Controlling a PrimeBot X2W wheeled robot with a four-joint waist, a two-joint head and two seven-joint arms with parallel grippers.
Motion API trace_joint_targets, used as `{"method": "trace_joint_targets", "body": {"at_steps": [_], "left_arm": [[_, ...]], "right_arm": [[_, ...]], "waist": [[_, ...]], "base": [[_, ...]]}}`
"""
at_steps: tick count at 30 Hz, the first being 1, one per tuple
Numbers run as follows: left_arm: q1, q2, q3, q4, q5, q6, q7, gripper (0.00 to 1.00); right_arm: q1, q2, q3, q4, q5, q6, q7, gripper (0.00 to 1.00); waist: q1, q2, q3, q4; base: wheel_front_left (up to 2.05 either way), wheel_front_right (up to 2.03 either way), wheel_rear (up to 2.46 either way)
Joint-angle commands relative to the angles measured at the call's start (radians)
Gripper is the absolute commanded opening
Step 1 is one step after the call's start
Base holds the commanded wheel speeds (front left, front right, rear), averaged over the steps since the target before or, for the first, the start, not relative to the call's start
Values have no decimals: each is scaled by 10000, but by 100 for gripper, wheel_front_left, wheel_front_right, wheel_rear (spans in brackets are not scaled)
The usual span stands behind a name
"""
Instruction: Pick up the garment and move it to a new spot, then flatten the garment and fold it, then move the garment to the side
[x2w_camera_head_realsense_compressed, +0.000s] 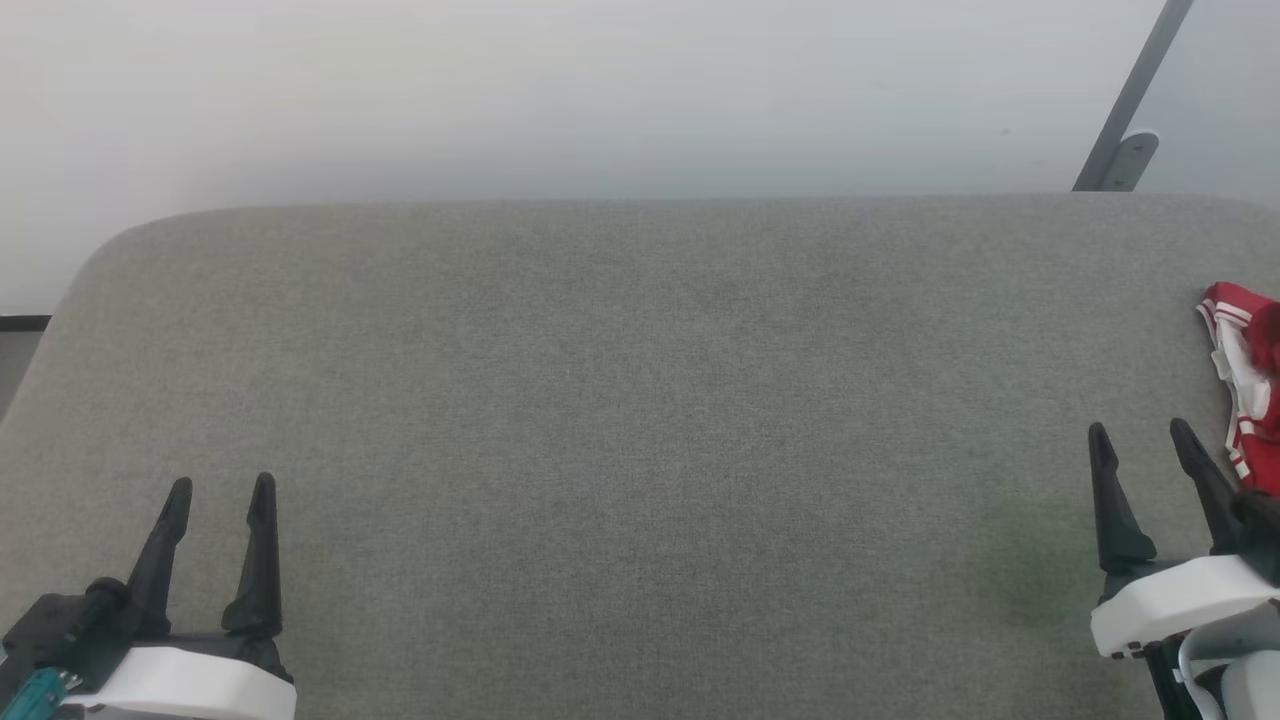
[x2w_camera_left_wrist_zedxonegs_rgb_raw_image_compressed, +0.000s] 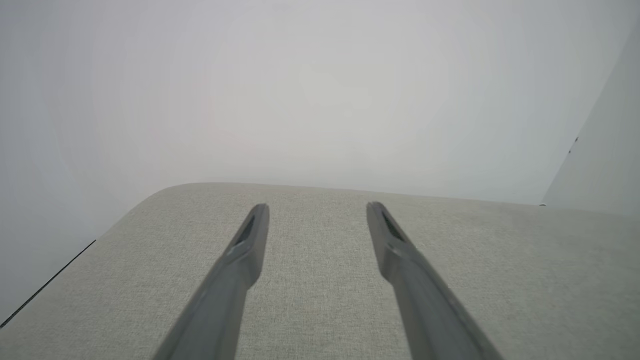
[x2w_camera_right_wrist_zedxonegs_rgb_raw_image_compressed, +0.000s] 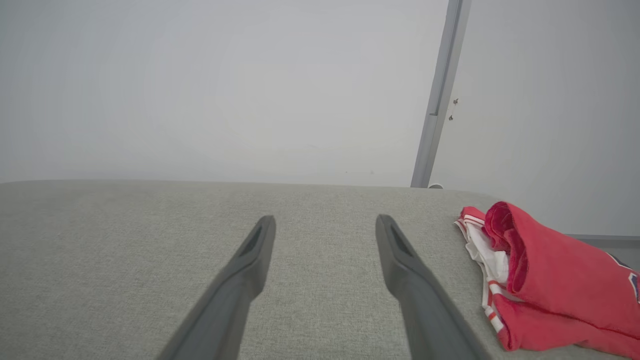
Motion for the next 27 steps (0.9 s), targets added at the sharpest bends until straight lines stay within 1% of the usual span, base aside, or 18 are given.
{"method": "trace_joint_targets", "body": {"at_steps": [1, 12, 13, 17, 27], "left_arm": [[97, -15, 49, -48, -44, -14, -48, 100], [178, -226, 367, -294, 237, -14, -48, 100], [61, -210, 336, -267, 179, 0, 1, 0], [91, -441, 269, 64, 31, 0, 62, 0], [-108, -638, 255, 223, -1496, -2, 530, 0]], "right_arm": [[62, 49, -11, -101, -20, -15, -40, 100], [36, 33, -15, -159, 51, -15, -40, 100], [51, 37, -37, -85, 22, 0, 1, 0], [191, 226, -57, 214, 160, 0, 96, 0], [148, 421, -110, 135, 1838, -1, 578, 0]], "waist": [[0, -1, -12, -7], [0, -1, -52, -37], [0, -1, -54, -38], [0, -1, -59, -43], [0, -1, -81, -67]], "base": [[0, 0, 0], [0, 0, 0], [0, 0, 0], [0, 0, 0], [0, 0, 0]]}}
